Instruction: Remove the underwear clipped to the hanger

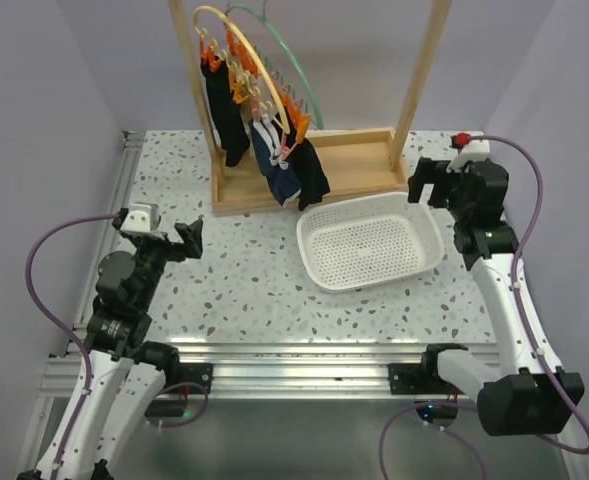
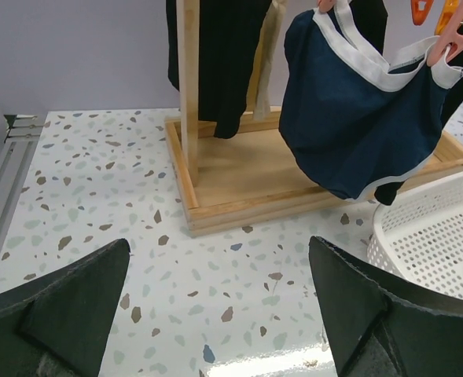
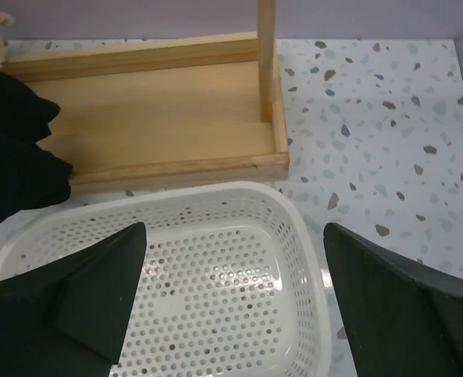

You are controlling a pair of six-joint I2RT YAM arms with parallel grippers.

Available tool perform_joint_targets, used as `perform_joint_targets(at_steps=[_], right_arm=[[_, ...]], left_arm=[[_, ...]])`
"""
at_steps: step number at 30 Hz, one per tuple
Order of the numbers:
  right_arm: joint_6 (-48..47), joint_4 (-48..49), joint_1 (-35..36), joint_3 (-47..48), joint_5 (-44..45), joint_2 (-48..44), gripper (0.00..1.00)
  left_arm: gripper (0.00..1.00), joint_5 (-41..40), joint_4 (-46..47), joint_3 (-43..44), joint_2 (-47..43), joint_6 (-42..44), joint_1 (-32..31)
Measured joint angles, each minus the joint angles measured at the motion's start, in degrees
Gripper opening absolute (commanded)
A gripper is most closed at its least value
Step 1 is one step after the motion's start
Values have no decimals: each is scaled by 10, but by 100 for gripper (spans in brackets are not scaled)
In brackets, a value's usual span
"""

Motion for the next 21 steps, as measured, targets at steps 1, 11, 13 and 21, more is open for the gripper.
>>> perform_joint_targets(at_steps=[1, 11, 13, 21], right_arm=[[-12, 0, 0, 7, -20, 0, 99], [-172, -83, 48, 204, -231, 70, 99], [-170, -101, 50, 258, -265, 100, 99], [-89, -118, 103, 441, -321, 248, 97]], left_arm=[[100, 1, 0, 0, -1, 0, 0], [100, 14, 0, 0, -3, 0, 0], [100, 16, 0, 0, -3, -1, 0], [100, 18, 0, 0, -7, -2, 0]])
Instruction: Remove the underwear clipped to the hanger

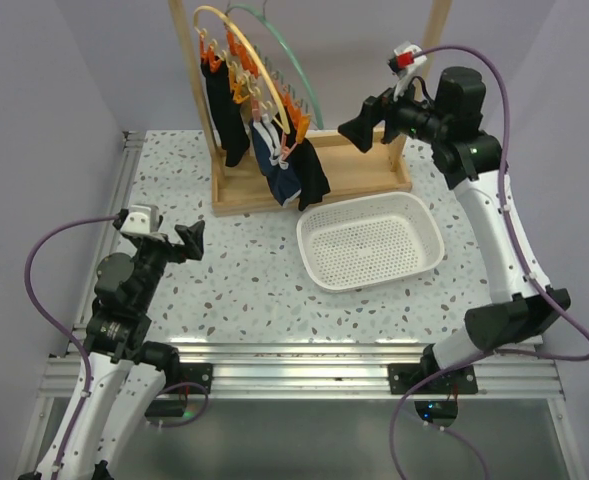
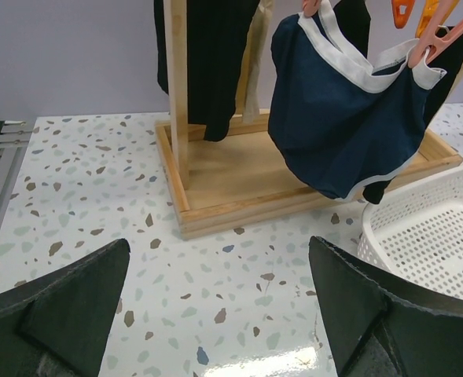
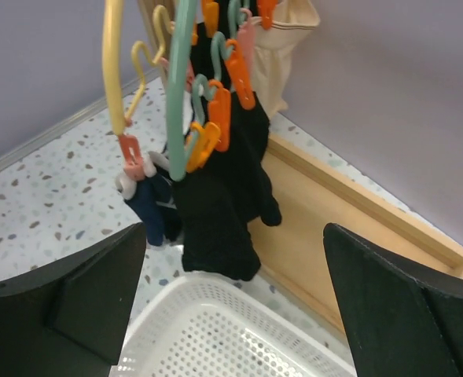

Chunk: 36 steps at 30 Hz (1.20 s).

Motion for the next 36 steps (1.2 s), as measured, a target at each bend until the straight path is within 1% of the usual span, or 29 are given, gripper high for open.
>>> perform_joint_targets(at_steps=[1, 2, 4, 5, 10, 12, 15, 20, 21, 23, 26, 34, 36], right_arm=[[10, -2, 15, 16, 3, 15, 95], [20, -7, 31, 32, 11, 30, 90], [36, -23, 57, 71, 24, 57, 85], [44, -30, 69, 97, 32, 74, 81], [70, -61, 102, 224, 61, 148, 76], [73, -72, 109, 252, 73, 163, 73], [76, -87, 123, 287, 94, 182, 71], [71, -103, 157, 367, 145, 232, 61], [70, -104, 162, 379, 155, 242, 57], [68, -105, 169, 394, 172, 256, 54], [66, -109, 172, 412, 197, 279, 47], [59, -114, 172, 421, 240, 307, 46], [59, -113, 172, 427, 244, 311, 44]], left_arm=[[100, 0, 0, 0, -1, 0, 0], [100, 0, 0, 0, -1, -1, 0], [100, 0, 0, 0, -1, -2, 0], [100, 1, 0, 0, -1, -2, 0], [100, 3, 0, 0, -1, -2, 0], [100, 3, 0, 0, -1, -2, 0], [100, 8, 0, 0, -1, -2, 4], [100, 15, 0, 0, -1, -2, 6], [100, 16, 0, 0, -1, -2, 7], [100, 16, 0, 0, -1, -2, 7], [100, 19, 0, 0, 0, -2, 7], [100, 24, 0, 0, 1, -2, 12], [100, 25, 0, 0, 2, -2, 13]])
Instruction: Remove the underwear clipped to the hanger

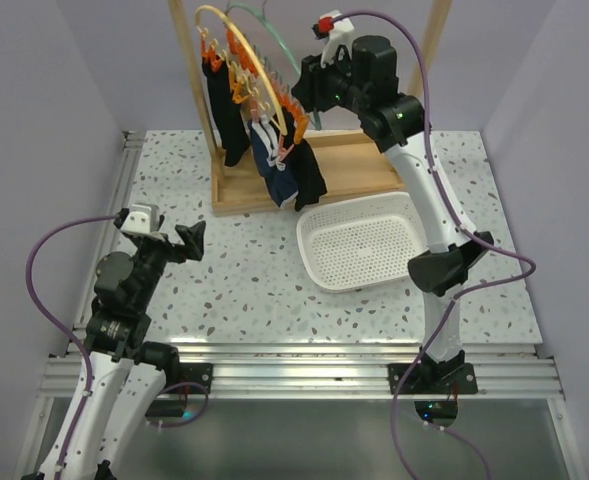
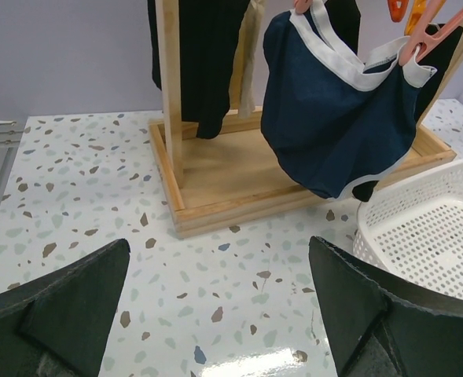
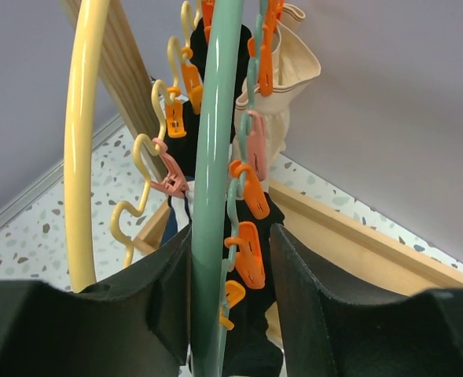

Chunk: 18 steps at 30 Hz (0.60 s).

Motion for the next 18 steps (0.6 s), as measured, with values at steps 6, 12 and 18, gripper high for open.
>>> perform_joint_targets(at_steps=[6, 12, 18], right_arm=[[-3, 2, 0, 17, 15, 10, 10], [-4, 1, 3, 30, 21, 17, 0], [6, -2, 3, 53, 19, 20, 0]], left_arm=[[100, 4, 0, 0, 4, 0, 2], [100, 5, 0, 0, 6, 0, 6], [100, 5, 0, 0, 6, 0, 6]])
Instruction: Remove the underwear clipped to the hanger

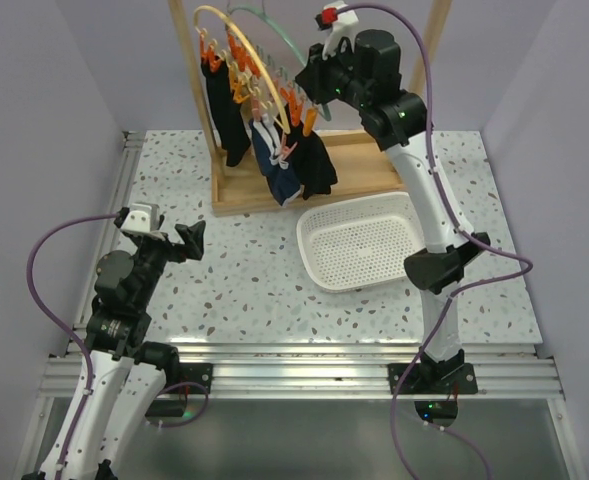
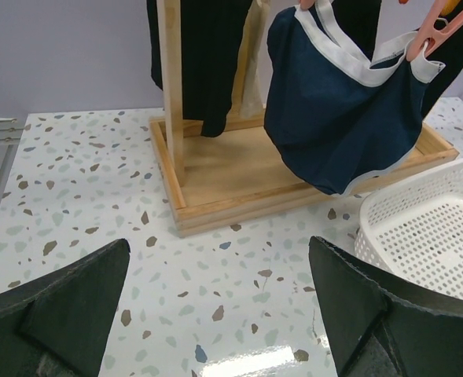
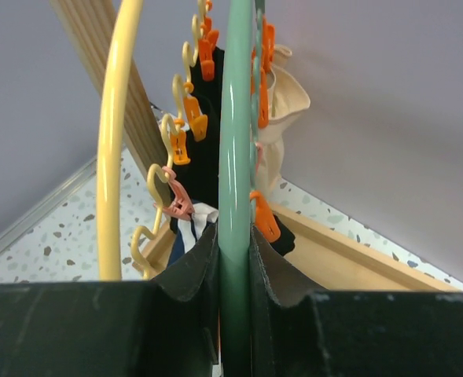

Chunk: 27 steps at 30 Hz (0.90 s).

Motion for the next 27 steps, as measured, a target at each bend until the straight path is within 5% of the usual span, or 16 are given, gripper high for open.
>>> perform_joint_targets(at_steps=[27], right_arm=[[80, 12, -57, 89, -79, 15, 0]], left_arm=[[100, 4, 0, 0, 2, 0, 4]])
